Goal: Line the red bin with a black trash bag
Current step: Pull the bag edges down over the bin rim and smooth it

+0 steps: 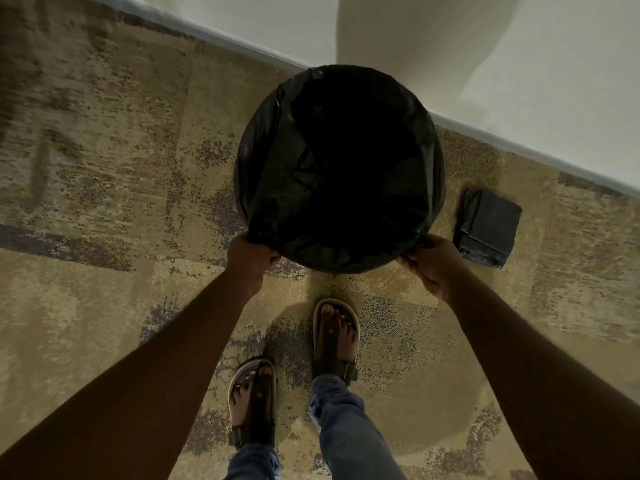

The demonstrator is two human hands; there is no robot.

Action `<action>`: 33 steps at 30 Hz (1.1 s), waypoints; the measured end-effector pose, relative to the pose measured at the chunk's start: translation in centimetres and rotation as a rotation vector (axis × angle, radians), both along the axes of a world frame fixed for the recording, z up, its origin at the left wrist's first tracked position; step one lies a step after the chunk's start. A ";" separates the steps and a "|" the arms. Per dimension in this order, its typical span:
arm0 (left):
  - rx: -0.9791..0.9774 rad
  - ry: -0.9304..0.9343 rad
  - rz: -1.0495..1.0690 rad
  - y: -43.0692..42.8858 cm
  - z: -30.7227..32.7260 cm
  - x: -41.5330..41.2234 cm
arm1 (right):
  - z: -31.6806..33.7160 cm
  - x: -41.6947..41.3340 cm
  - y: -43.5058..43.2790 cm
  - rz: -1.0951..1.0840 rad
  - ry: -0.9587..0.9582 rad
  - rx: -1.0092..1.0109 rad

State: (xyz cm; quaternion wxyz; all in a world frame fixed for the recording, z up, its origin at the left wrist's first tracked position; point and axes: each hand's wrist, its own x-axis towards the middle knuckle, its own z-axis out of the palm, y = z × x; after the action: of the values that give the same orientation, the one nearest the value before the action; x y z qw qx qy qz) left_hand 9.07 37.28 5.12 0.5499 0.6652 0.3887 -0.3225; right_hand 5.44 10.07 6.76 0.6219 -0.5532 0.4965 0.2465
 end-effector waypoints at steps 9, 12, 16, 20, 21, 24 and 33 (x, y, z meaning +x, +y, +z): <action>0.045 0.179 -0.075 1.5 0.6 2.1 | -1.7 2.0 -0.3 0.001 0.177 -0.170; 0.248 0.120 -0.264 3.0 4.2 2.7 | 0.2 1.9 -2.0 -0.055 0.255 -0.106; 0.402 -0.407 -0.400 1.4 10.6 4.2 | 4.6 2.4 -3.6 0.170 0.018 -0.728; -0.285 -0.398 -0.527 -5.5 11.5 5.9 | 8.1 6.0 0.1 0.287 -0.417 -0.509; -0.360 -0.321 -0.499 -6.9 9.8 6.5 | 7.3 7.4 1.7 0.373 -0.433 -0.324; -0.328 -0.080 -0.338 -8.5 3.9 8.6 | 2.8 10.7 5.5 0.540 -0.342 -0.034; 0.049 0.055 -0.261 -7.5 -1.4 10.4 | -7.0 14.8 5.5 0.734 -0.054 -0.263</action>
State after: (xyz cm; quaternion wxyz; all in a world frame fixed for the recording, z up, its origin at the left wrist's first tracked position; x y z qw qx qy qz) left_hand 19.45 29.80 3.68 0.4761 0.7143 0.3213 -0.3999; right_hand 20.20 15.61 -0.29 0.4289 -0.7755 0.2762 0.3721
